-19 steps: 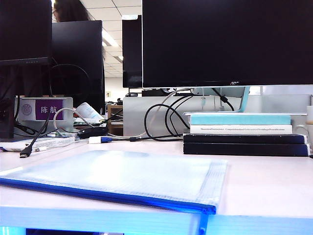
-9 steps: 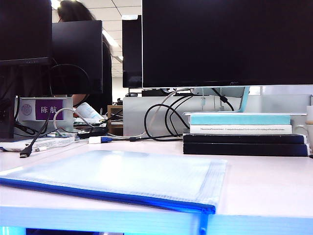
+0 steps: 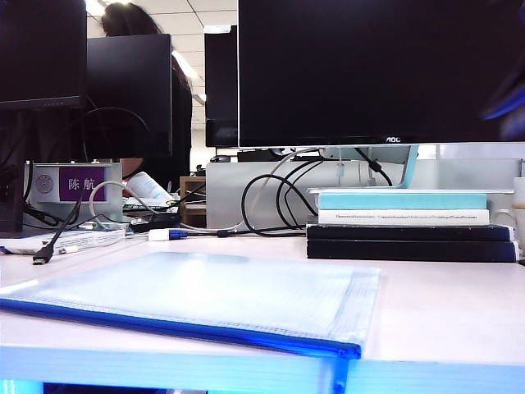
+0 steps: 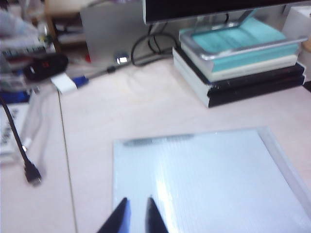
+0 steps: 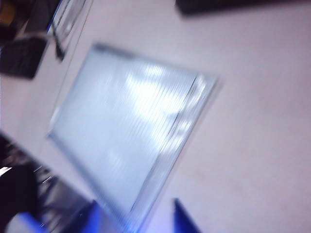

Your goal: Pick up the transparent plastic file bag with a blue zipper and open its zipper.

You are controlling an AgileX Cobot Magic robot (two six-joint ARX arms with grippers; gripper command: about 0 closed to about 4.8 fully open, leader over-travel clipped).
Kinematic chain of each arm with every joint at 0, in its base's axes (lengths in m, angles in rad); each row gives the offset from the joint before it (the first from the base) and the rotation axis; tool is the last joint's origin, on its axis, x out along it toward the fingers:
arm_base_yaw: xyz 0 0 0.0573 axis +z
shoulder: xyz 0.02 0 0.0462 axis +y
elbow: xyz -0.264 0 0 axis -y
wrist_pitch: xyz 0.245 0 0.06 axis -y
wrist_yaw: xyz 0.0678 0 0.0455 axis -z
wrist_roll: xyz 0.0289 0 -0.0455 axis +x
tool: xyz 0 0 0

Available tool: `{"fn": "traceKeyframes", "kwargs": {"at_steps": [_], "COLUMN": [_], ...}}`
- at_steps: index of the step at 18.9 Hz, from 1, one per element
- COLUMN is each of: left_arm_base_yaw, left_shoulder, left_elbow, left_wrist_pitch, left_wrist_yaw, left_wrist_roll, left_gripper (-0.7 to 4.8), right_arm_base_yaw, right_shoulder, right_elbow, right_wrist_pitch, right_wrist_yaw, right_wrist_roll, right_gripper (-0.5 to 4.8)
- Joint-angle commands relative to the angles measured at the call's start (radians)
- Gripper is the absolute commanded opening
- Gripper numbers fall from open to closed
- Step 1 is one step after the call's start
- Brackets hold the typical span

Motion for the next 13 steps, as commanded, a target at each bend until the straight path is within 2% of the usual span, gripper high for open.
{"fn": "traceKeyframes", "kwargs": {"at_steps": [1, 3, 4, 9, 13], "left_arm_base_yaw": [-0.001, -0.005, -0.215, -0.215, -0.215], "left_shoulder": [0.057, 0.094, 0.232, 0.240, 0.240], "left_elbow": [0.005, 0.005, 0.005, 0.005, 0.005], "left_wrist_pitch": [0.011, 0.013, 0.126, 0.156, 0.161], "left_wrist_yaw": [0.005, 0.016, -0.160, -0.152, -0.153], "left_wrist_roll": [-0.015, -0.019, -0.021, -0.014, -0.014], "left_gripper": [0.77, 1.90, 4.79, 4.79, 4.79], "right_arm_base_yaw": [0.053, 0.109, 0.363, 0.364, 0.365], "right_shoulder": [0.109, 0.170, 0.441, 0.526, 0.559], "right_elbow": [0.004, 0.004, 0.004, 0.004, 0.004], "right_wrist_pitch": [-0.020, -0.023, 0.093, 0.163, 0.213], "right_wrist_yaw": [-0.068, -0.064, 0.089, 0.003, 0.003], "right_wrist_roll": [-0.004, -0.004, 0.005, 0.030, 0.052], "right_gripper": [1.62, 1.62, 1.77, 1.81, 1.82]}}
